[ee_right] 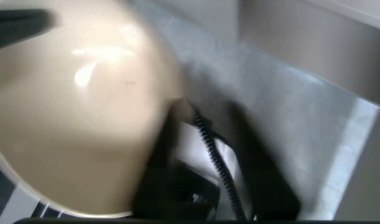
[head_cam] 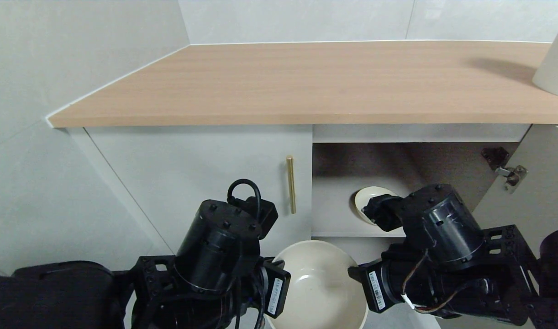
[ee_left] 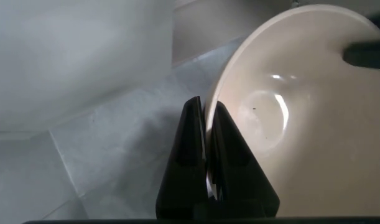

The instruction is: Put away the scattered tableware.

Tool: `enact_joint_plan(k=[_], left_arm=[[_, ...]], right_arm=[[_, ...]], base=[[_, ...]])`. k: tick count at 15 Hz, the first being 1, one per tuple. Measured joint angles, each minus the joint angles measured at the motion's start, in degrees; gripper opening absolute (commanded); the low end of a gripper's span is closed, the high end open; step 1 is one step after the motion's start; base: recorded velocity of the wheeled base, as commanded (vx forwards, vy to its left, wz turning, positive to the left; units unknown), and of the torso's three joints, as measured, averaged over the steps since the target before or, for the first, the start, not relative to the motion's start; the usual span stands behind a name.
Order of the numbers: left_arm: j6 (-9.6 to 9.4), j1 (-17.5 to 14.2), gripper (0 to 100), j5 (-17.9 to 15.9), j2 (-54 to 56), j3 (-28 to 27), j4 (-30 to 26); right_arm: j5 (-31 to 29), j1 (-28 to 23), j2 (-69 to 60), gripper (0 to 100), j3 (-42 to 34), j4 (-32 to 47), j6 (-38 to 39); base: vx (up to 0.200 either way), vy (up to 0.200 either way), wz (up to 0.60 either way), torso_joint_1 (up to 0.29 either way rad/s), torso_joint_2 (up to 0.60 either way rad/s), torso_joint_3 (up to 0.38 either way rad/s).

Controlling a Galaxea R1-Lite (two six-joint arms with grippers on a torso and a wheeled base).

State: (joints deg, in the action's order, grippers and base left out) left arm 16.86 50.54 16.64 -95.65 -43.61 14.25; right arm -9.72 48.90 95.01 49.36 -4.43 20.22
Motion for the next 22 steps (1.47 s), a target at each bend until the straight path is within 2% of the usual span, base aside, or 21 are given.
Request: enact_joint_plan(k=[9, 10, 15, 18, 19, 22], left_arm=[[0.0, -0.1, 0, 0.5, -0.4, 0.1, -0.2], [-0.02, -0.1, 100, 1.3, -0.5, 0.1, -0.2], [0.35, -0.3, 100, 2.5, -0.6, 0.0, 2.8], [2.22, -0.7, 100, 2.4, 0.3, -0.1, 8.4], [2.35, -1.0, 100, 2.4, 0.6, 0.0, 8.7], [2.49, -1.6, 100, 2.2, 1.2, 0.0, 9.0]], right_arm=[[-0.4, -0.1, 0.2, 0, -0.2, 0.1, -0.1], [-0.5, -0.1, 0.3, 0, -0.3, 0.1, -0.1], [-1.5, -0.3, 0.7, 0, -0.3, 0.5, -0.1], [-4.5, -0.2, 1.2, 0, -0.3, -0.3, 0.0], [-5.7, -0.4, 1.6, 0, -0.4, -1.8, 0.3], [-11.4, -3.3, 3.5, 0, -3.7, -16.3, 0.5]], base=[[0.0, 0.0, 0.0, 0.0, 0.0, 0.0], [0.0, 0.0, 0.0, 0.0, 0.0, 0.0], [0.0, 0.0, 0.0, 0.0, 0.0, 0.0], [0.0, 0.0, 0.0, 0.0, 0.0, 0.0], [0.0, 0.0, 0.0, 0.0, 0.0, 0.0], [0.0, 0.0, 0.0, 0.0, 0.0, 0.0]])
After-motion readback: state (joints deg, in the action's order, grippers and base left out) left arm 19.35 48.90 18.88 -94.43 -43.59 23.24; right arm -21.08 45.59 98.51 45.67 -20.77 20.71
